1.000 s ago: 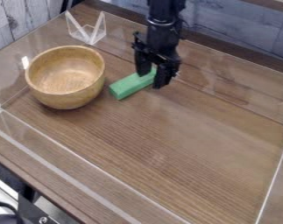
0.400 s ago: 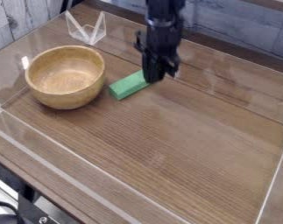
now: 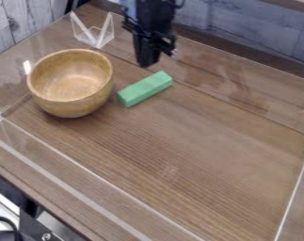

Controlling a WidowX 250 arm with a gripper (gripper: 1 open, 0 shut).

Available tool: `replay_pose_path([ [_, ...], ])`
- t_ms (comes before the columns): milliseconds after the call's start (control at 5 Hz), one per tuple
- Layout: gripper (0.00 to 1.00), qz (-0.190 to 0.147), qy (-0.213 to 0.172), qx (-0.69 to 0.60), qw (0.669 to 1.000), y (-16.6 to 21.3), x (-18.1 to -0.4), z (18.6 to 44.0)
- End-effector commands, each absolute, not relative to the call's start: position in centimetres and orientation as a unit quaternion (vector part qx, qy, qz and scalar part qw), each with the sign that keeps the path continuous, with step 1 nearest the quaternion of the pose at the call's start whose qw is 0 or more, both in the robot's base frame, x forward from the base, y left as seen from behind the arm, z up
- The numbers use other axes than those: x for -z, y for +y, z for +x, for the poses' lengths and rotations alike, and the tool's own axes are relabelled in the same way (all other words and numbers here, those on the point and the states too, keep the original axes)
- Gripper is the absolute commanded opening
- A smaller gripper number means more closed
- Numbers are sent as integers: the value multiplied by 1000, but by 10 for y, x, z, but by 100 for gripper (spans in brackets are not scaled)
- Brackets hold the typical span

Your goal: Put green object into wooden bowl

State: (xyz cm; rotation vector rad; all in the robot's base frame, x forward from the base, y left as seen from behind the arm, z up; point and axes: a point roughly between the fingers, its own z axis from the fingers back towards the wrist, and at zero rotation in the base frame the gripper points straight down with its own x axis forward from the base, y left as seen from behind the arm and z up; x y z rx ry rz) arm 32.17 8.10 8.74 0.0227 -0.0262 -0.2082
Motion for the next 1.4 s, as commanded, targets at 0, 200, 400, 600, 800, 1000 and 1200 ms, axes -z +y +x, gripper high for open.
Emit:
replay_pose_path([
  [0, 0, 26, -52, 103, 993, 86, -102, 327],
  [200, 100, 26, -47, 100, 994, 88, -85, 326],
  [400, 0, 25, -44, 92, 994, 93, -83, 330],
  [600, 0, 23, -44, 79, 996, 99, -87, 334],
  [800, 0, 21, -44, 75, 996, 104, -98, 327],
  [1000, 0, 20, -40, 73, 996, 107, -103, 320],
  [1200, 0, 18, -36, 95, 995, 105, -96, 326],
])
